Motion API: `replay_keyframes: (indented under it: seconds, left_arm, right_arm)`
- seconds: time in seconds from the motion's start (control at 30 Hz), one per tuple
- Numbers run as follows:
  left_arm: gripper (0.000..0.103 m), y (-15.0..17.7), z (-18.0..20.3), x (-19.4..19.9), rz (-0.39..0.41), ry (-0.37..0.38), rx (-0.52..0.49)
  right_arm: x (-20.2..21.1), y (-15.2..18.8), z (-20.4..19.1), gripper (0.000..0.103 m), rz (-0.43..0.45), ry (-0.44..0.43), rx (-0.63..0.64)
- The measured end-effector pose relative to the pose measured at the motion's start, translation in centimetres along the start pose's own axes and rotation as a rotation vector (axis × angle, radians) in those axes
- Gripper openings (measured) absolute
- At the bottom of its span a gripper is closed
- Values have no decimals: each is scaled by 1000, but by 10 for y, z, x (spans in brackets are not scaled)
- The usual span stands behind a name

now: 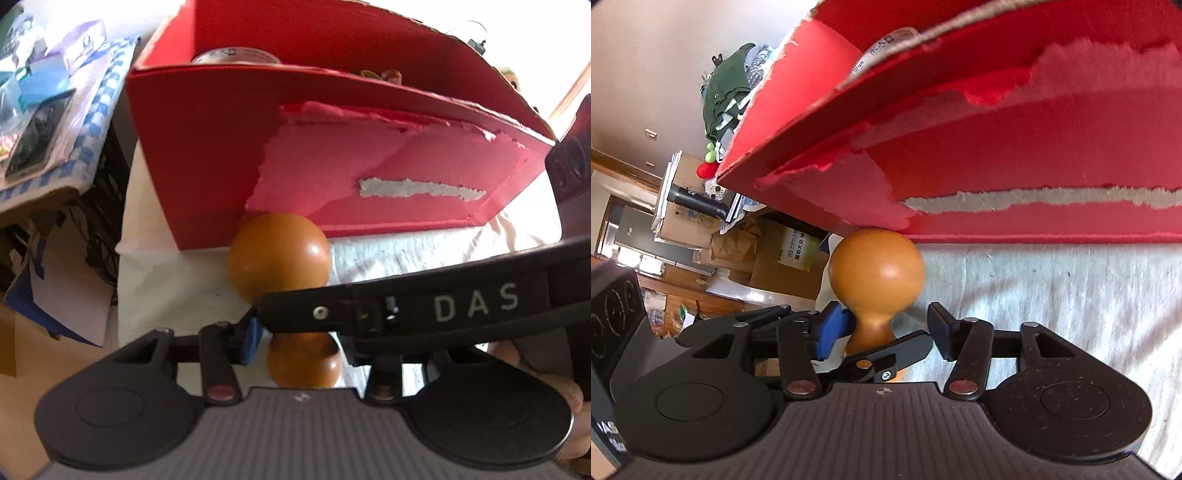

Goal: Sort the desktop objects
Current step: 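Close the right gripper around the neck of the orange gourd, then lift the gourd with the right gripper and carry it over the box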

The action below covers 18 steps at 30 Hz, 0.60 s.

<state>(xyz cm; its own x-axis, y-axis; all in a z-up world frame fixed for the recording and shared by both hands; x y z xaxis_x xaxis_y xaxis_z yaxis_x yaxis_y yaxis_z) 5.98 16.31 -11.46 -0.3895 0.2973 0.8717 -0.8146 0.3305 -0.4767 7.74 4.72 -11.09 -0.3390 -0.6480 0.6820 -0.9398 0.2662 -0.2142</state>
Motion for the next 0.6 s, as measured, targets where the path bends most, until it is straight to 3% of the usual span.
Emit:
replay_keyframes:
  seconds: [0.07, 0.33, 0.6]
  left_arm:
    - [43, 0, 4, -1, 0, -12, -16]
    - [36, -3, 18, 6, -8, -22, -10]
    - [36, -14, 90, 2, -17, 20, -33]
  right_arm:
    - [0, 1, 0, 58, -1, 1, 22]
    - [17, -4, 12, 41, -28, -32, 48]
    - [74, -6, 52, 40, -73, -38, 69]
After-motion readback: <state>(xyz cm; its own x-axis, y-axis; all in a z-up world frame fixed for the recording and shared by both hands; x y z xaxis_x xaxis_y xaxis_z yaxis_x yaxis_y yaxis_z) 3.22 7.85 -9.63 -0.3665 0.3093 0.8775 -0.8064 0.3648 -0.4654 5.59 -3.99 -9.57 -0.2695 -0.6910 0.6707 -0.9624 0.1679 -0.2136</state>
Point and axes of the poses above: each gripper's, at about its wrist camera, not at the fingertips, and x roughly against the way its jaws point, z to its right, y to its underside, the point moved 5 cm from there along -x, roughly the way its jaws point, and after that the axes turned 7 degrees about -x, right-handed, at the moved point
